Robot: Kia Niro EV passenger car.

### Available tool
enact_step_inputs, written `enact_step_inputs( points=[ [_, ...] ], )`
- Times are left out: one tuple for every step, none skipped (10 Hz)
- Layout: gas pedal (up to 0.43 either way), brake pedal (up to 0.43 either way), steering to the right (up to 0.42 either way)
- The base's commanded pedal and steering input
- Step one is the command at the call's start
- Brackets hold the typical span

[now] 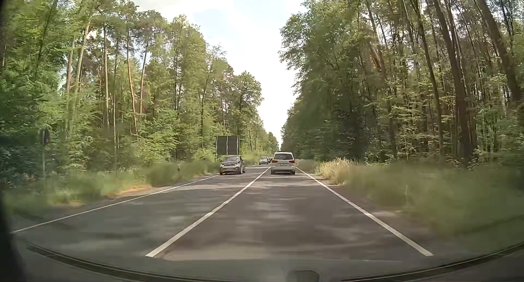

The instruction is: Follow the waypoints while adhering to traffic rules and regulations

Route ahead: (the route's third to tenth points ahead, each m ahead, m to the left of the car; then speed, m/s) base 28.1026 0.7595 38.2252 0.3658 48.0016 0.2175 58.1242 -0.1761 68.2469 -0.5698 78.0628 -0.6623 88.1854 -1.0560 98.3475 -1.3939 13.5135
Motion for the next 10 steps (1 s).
enact_step_inputs(
  points=[
    [0.110, 0.037, 0.004],
    [0.110, 0.037, 0.004],
    [0.110, 0.037, 0.004],
    [0.118, 0.037, 0.003],
    [0.118, 0.030, 0.003],
    [0.130, 0.037, 0.003],
    [0.130, 0.037, 0.003],
    [0.130, 0.037, 0.002],
    [0.130, 0.037, 0.001],
    [0.130, 0.037, 0.000]
  ],
)
